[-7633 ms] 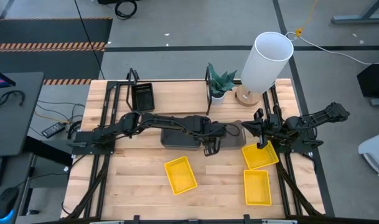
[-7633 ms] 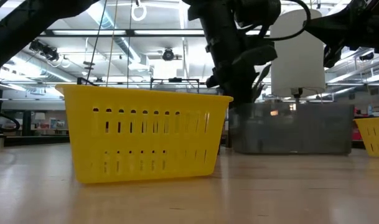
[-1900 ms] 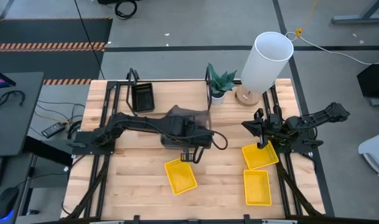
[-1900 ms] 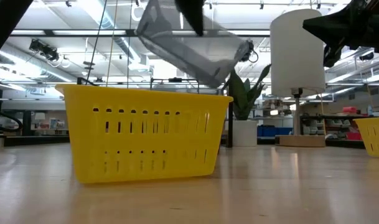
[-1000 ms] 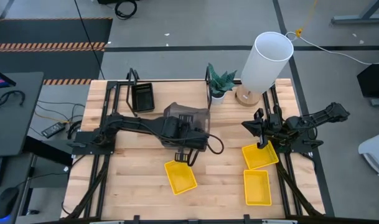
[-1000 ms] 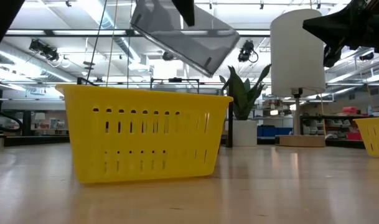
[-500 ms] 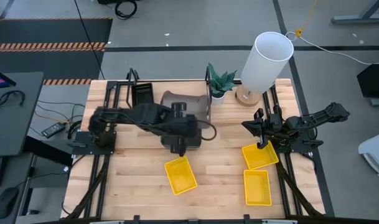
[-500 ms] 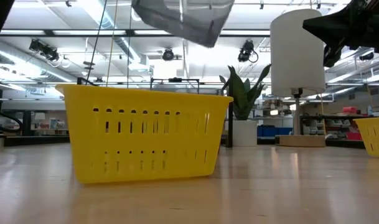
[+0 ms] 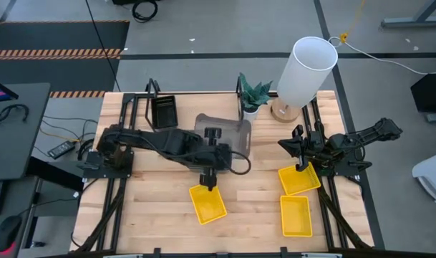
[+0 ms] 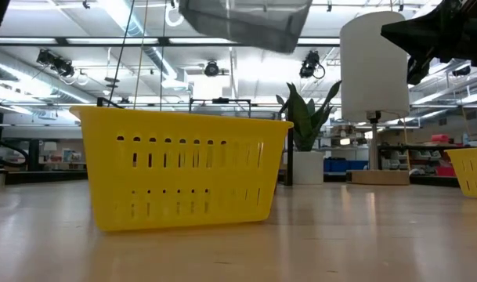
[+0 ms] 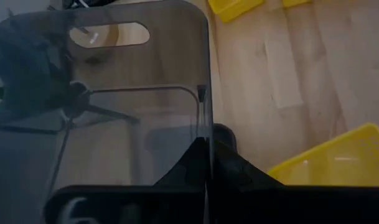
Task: Stack baskets on shelf by color
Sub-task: Stack the right gray bin on the stacked gray bins
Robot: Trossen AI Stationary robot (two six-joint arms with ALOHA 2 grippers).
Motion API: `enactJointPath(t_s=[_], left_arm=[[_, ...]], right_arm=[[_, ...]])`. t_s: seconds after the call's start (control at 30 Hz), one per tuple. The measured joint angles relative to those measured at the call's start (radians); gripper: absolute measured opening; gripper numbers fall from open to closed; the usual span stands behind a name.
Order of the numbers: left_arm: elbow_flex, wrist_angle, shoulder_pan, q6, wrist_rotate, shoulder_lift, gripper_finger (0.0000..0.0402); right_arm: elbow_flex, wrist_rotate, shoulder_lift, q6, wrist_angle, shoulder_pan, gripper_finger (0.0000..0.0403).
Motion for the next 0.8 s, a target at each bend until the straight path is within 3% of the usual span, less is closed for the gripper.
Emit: enactJointPath(t_s=[0.3,0.47,0.8], left_arm=[[-0.387,0.305,0.035,-0.026,0.122,-0.19,0.0009],[-0.578,0.47,0.037,-0.07,0.132,-0.284,0.0009],[-0.792,0.67,0.037,-0.136,0.119,-0.311,0.0009]], right_arm=[[0.0,0.0,0.0,0.0,0.0,0.0,0.0012],[0.0,0.0,0.0,0.0,-0.001,0.0,0.0012],[0.0,0.0,0.0,0.0,0.0,0.0,0.0012]])
